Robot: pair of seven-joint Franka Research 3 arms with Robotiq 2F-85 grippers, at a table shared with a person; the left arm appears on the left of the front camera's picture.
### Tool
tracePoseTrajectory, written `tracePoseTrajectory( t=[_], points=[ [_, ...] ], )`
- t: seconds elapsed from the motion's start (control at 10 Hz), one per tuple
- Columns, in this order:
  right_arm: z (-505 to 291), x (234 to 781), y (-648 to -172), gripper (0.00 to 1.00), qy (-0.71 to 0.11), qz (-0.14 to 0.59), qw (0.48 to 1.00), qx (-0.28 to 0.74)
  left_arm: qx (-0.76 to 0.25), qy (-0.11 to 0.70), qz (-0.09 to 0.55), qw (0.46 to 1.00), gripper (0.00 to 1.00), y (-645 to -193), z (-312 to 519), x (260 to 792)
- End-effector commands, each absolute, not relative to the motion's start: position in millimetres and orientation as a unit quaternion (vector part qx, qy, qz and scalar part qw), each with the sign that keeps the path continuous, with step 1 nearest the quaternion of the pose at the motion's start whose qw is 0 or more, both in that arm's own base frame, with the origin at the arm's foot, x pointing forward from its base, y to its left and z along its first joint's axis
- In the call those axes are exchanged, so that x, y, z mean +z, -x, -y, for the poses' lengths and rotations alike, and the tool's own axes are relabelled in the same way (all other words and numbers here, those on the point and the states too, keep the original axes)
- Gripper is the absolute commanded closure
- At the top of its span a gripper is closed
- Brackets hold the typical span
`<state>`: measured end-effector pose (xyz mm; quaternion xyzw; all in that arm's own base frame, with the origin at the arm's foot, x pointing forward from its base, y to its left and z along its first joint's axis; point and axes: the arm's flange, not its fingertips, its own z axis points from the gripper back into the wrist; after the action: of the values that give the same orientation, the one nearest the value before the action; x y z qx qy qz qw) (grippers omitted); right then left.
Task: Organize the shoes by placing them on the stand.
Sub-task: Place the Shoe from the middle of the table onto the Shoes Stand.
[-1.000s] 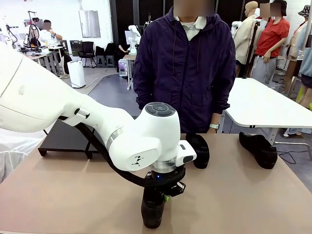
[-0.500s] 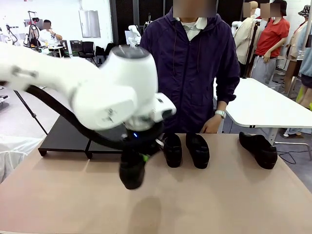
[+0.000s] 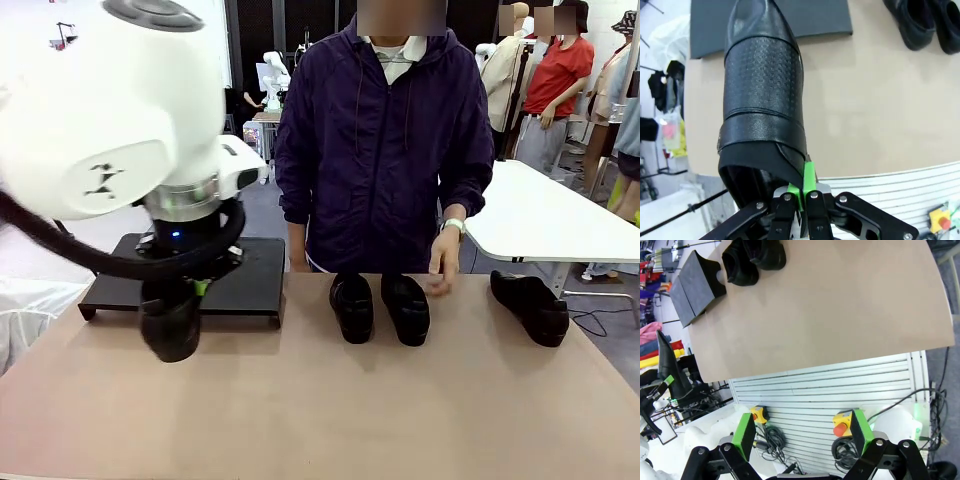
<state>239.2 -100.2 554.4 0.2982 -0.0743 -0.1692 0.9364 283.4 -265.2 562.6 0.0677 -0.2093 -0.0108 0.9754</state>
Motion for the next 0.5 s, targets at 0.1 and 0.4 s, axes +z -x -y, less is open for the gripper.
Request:
tracePoseTrajectory(
  t=[0.1, 0.4],
  points=[
    [99.8, 556.5, -238.9, 0.0, -0.31, 0.078, 0.934, -0.162, -0.033, -0.071, 0.207, 0.975, 1.0, -291.3, 280.7, 563.4],
    [99.8, 556.5, -238.9, 0.0, -0.31, 0.078, 0.934, -0.162, -0.022, -0.073, 0.204, 0.976, 1.0, -283.5, 276.1, 555.8]
  ],
)
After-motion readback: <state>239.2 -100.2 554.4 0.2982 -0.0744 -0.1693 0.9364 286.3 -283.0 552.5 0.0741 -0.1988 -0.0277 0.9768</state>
